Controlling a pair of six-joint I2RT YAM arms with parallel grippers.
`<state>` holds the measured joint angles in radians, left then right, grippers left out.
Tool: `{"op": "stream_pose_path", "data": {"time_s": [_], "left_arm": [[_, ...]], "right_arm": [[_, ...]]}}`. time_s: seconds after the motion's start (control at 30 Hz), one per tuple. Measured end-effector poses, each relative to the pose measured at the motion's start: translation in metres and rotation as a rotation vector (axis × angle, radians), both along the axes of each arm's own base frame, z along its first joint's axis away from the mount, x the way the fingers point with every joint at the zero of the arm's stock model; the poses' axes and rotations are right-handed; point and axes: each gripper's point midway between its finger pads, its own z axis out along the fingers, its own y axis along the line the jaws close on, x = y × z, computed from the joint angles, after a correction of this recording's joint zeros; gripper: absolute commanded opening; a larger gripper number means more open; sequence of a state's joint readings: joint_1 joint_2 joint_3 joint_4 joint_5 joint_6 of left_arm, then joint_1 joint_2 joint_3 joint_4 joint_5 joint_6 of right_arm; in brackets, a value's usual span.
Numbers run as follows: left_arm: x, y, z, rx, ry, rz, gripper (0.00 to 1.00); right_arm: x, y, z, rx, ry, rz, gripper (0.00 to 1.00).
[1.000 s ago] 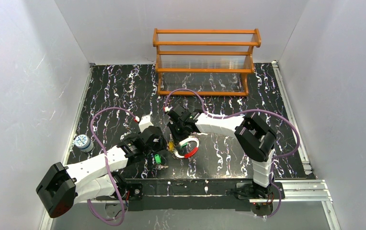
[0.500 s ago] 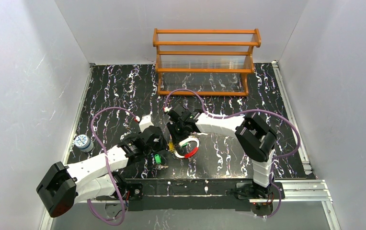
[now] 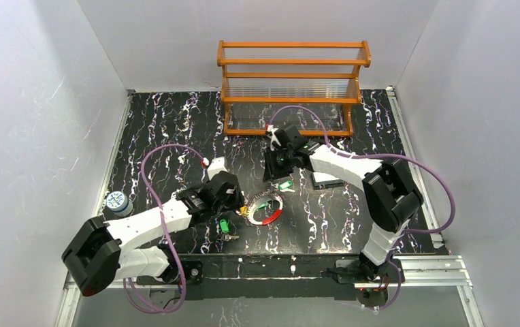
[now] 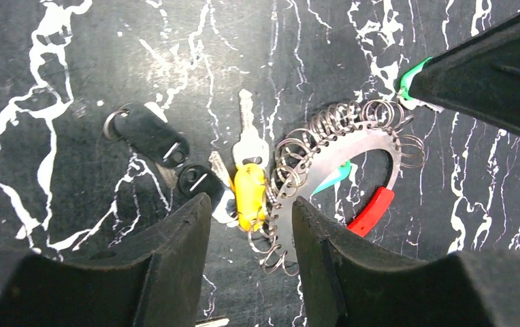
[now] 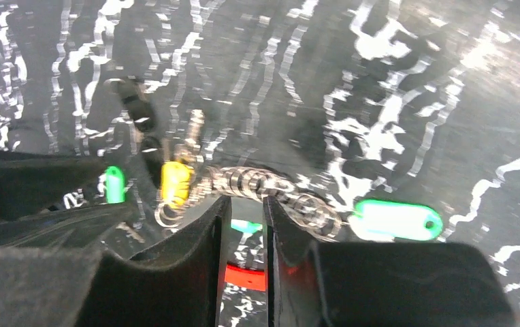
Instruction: Put the keys on the keyring
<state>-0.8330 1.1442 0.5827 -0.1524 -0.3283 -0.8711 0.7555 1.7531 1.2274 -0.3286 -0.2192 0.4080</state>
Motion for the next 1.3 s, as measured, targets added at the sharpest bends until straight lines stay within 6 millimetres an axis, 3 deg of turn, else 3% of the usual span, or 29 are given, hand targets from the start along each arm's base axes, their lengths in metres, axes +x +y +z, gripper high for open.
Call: {"op": "stream_pose_path", "data": {"time_s": [0.23, 0.37, 0.53, 0.7, 1.3], "left_arm": [[0.008, -0.019, 0.000, -0.001, 0.024, -0.044, 0.42], [0.009, -0.024, -0.004, 0.008, 0.042, -0.060, 0.39], [0.005, -0.026, -0.020, 0.037, 0.089, -0.080, 0.33], [0.003, -0.026, -0.029, 0.058, 0.117, -0.090, 0.29], [0.007, -0.031, -0.022, 0.112, 0.101, -0.181, 0.26]], "right_arm": [[0.018, -0.050, -0.040, -0.062, 0.092, -0.121, 0.32], [0.011, -0.066, -0.058, -0.089, 0.141, -0.145, 0.32], [-0.001, -0.064, -0.060, -0.042, 0.177, -0.125, 0.31], [-0.033, -0.066, -0.066, 0.006, 0.271, -0.099, 0.29], [-0.108, -0.060, -0.066, 0.125, 0.515, -0.046, 0.29]]}}
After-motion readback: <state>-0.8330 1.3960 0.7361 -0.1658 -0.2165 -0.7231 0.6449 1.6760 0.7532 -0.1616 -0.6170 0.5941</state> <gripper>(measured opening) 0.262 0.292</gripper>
